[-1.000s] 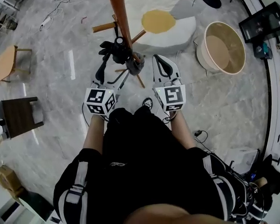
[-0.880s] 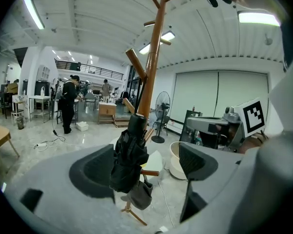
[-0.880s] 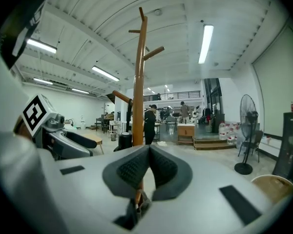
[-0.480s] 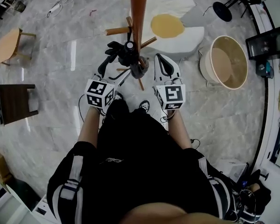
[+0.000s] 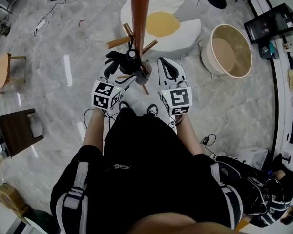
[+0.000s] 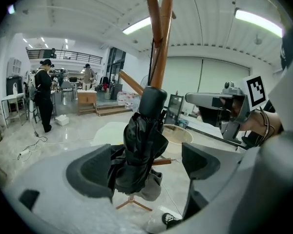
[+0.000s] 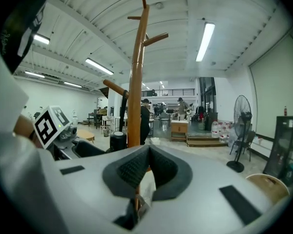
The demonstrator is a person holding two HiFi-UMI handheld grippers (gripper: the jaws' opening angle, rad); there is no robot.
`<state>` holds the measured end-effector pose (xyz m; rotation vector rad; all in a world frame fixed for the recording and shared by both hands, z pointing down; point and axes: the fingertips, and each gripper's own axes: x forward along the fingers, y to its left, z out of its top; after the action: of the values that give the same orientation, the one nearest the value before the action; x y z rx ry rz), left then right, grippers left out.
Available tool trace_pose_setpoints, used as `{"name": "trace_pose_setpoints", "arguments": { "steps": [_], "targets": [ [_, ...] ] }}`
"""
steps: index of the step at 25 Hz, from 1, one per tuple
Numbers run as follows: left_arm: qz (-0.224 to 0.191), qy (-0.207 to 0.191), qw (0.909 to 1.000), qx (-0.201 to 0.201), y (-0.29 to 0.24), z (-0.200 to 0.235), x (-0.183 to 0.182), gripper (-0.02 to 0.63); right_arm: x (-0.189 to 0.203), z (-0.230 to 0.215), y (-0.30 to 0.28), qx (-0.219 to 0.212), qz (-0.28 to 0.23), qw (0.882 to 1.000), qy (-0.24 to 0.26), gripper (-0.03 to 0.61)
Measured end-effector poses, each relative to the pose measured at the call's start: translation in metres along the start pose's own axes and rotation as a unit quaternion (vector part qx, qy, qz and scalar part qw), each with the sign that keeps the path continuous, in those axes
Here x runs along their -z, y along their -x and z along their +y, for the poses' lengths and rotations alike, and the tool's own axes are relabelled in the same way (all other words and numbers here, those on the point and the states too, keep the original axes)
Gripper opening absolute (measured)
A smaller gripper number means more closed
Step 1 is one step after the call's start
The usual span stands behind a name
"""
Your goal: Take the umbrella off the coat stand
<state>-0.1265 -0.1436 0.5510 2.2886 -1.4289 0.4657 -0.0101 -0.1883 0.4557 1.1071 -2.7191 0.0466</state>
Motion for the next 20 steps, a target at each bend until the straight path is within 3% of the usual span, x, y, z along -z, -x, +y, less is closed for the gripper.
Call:
{"name": "trace_pose_setpoints", "arguments": {
  "steps": [20],
  "targets": [
    [0.046, -0.056, 0.9917, 0.106, -0.055, 0.006, 0.010, 0.468, 0.024, -0.018, 0.017, 0.107, 0.048, 0.993, -0.018, 0.005]
  ]
}}
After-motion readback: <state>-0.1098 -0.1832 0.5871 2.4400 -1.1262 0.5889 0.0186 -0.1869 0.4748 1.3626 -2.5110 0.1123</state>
